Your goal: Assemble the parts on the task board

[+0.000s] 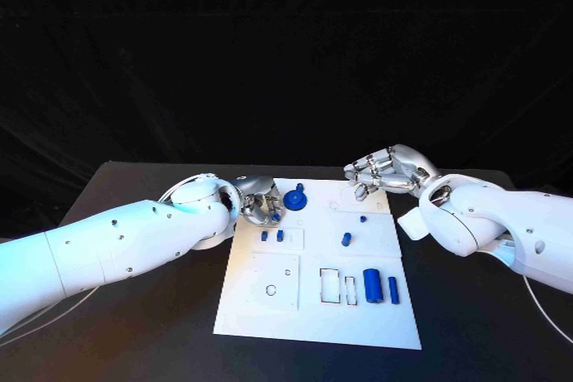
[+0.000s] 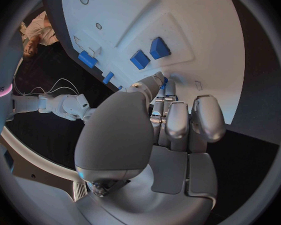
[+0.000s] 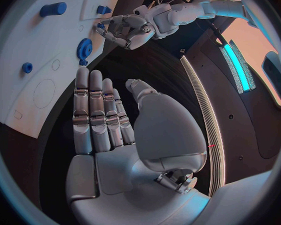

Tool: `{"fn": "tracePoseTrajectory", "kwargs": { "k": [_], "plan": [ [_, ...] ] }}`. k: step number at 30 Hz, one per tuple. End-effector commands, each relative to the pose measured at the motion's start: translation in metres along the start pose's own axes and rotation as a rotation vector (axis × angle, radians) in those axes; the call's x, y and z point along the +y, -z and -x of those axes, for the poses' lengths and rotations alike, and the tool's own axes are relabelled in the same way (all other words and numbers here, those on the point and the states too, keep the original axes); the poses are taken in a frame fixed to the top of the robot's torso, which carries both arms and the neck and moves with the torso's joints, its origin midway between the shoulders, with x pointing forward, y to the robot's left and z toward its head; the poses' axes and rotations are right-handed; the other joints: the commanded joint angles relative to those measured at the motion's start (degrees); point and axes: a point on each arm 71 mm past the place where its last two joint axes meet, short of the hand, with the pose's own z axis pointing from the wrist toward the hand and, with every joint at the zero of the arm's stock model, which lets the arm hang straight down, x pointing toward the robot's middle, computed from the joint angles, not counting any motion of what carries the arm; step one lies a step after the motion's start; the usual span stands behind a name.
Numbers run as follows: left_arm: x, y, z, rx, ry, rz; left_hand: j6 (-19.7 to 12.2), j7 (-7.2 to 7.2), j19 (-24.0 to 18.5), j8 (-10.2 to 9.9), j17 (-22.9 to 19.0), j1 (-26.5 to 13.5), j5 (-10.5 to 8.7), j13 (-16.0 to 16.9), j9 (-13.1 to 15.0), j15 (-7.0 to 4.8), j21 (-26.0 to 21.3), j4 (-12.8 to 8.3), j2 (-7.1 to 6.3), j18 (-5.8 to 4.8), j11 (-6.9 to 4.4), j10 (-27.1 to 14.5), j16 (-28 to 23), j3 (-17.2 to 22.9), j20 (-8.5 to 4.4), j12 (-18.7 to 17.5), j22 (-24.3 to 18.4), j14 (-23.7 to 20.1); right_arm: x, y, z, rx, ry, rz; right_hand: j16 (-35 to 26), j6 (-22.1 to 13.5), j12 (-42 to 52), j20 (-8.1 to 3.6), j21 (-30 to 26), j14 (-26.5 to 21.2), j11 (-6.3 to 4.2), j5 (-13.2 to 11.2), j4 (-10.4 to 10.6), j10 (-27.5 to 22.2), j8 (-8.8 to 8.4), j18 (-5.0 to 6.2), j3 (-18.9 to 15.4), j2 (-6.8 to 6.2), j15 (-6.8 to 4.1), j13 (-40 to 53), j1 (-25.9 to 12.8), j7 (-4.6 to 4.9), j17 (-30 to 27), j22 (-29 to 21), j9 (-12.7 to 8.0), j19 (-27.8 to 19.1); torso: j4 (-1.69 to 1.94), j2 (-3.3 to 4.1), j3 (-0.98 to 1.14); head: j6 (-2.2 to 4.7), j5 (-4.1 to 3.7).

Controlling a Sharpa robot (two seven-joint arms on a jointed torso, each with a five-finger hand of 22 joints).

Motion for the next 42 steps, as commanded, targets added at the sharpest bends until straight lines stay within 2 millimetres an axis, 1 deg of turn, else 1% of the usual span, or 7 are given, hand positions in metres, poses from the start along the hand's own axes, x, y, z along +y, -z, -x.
{"fn": "tracePoseTrajectory", "kwargs": {
  "k": [1, 5, 12, 20, 38, 40, 42],
  "plan": [
    [-0.003, -0.001, -0.002, 0.020, 0.002, -0.007, 0.4, 0.09, 0.3, -0.3, -0.2, -0.5, 0.18, -0.1, 0.0, -0.30, 0.3, 0.1, 0.27, -1.09, -0.08, 0.4, -0.1, 0.1, 0.09, -0.3, 0.0, -0.1, 0.001, 0.000, -0.001, 0.008, 0.006, 0.009, -0.2, 0.1, 0.1, 0.05, -0.1, -0.1, -0.18, 0.3, 0.0, 0.0, 0.28, 0.24, 0.3, 0.29, -0.07, -0.1, 0.4, 0.06, 0.1, -0.1, -0.1, -0.2, -0.02, 0.00, -0.01, 0.03, -0.02],
    [-0.002, -0.001, -0.002, 0.023, 0.001, -0.003, 0.4, 0.11, 0.3, -0.4, -0.1, -0.6, 0.17, -0.1, -0.1, -0.30, 0.3, 0.1, 0.20, -1.08, -0.06, 0.4, -0.1, 0.1, 0.08, -0.4, 0.0, -0.1, 0.001, 0.000, -0.001, 0.008, 0.006, 0.009, -0.2, 0.1, 0.1, 0.05, -0.1, -0.1, -0.18, 0.3, 0.0, 0.0, 0.28, 0.24, 0.3, 0.29, -0.07, -0.1, 0.4, 0.06, 0.1, -0.1, -0.1, -0.2, -0.02, 0.01, -0.01, 0.09, -0.02],
    [-0.001, -0.001, -0.004, 0.041, -0.003, 0.015, -2.8, 0.70, -0.1, -3.0, -0.9, -1.4, 0.21, -0.3, -1.3, 0.10, -0.1, 0.2, -0.51, -0.99, 0.47, -0.3, -0.2, 0.0, 0.37, -2.1, -0.4, -0.4, 0.001, 0.000, -0.001, 0.009, 0.006, 0.009, -0.2, 0.1, 0.1, 0.05, -0.1, -0.1, -0.18, 0.3, 0.0, 0.0, 0.28, 0.24, 0.3, 0.29, -0.07, -0.1, 0.4, 0.06, 0.1, -0.1, -0.1, -0.2, -0.01, -0.01, 0.00, 0.07, 0.03],
    [0.001, -0.001, -0.004, 0.046, -0.004, 0.026, -3.9, 0.93, -0.2, -3.9, -1.3, -1.6, 0.19, -0.2, -1.9, 0.23, -0.1, 0.1, -0.89, -0.95, 0.60, -0.2, -0.2, 0.0, 0.53, -2.6, -0.5, -0.5, 0.000, 0.001, -0.001, 0.006, 0.006, 0.007, -0.2, 0.1, 0.1, 0.05, -0.1, -0.1, -0.18, 0.3, 0.0, 0.0, 0.28, 0.24, 0.3, 0.29, -0.07, -0.1, 0.4, 0.06, 0.1, -0.1, -0.1, -0.2, 0.00, -0.02, -0.03, 0.07, -0.04],
    [0.004, 0.000, -0.003, 0.038, -0.004, 0.036, -4.5, 0.92, -0.3, -4.1, -1.5, -1.6, 0.19, -0.1, -2.2, 0.19, -0.2, 0.1, -1.10, -0.91, 0.52, -0.1, -0.3, -0.1, 0.54, -2.8, -0.6, -0.6, -0.001, 0.000, 0.001, 0.008, 0.012, 0.001, -0.3, 0.0, 0.1, 0.04, -0.1, -0.2, -0.15, 0.6, -0.1, -0.1, 0.24, 0.22, 0.5, 0.10, -0.06, -0.2, 0.5, 0.09, 0.1, -0.2, -0.1, -0.3, 0.02, -0.03, -0.05, 0.03, -0.03],
    [0.007, 0.001, -0.002, 0.032, -0.003, 0.042, -4.5, 0.92, -0.3, -4.1, -1.6, -1.6, 0.19, -0.1, -2.2, 0.19, -0.3, 0.1, -1.10, -0.90, 0.52, -0.1, -0.3, -0.1, 0.54, -2.8, -0.7, -0.6, -0.001, 0.000, 0.001, 0.016, 0.024, 0.001, -0.4, -0.1, 0.0, -0.06, -0.1, -0.3, -0.16, -0.2, -1.0, -0.2, 0.24, 0.24, 1.0, -0.12, -0.12, -0.3, 1.6, 0.13, 0.1, -0.2, -0.1, -0.3, -0.03, -0.03, -0.02, 0.24, -0.08],
    [0.011, 0.002, -0.001, 0.022, -0.002, 0.049, -4.7, 0.93, -0.3, -4.1, -1.6, -1.7, 0.19, -0.1, -2.3, 0.18, -0.3, 0.1, -1.15, -0.89, 0.50, -0.1, -0.3, -0.1, 0.54, -2.8, -0.7, -0.6, -0.001, 0.000, 0.000, 0.032, 0.057, 0.009, -0.4, 0.0, -0.1, -0.27, 0.2, -0.1, -0.16, -2.6, -2.3, -0.2, 0.30, 0.25, 1.7, -0.24, -0.25, -0.5, 3.2, 0.18, 0.2, -0.1, -0.1, -0.1, -0.04, -0.02, 0.03, 0.13, -0.12]
  ]
}}
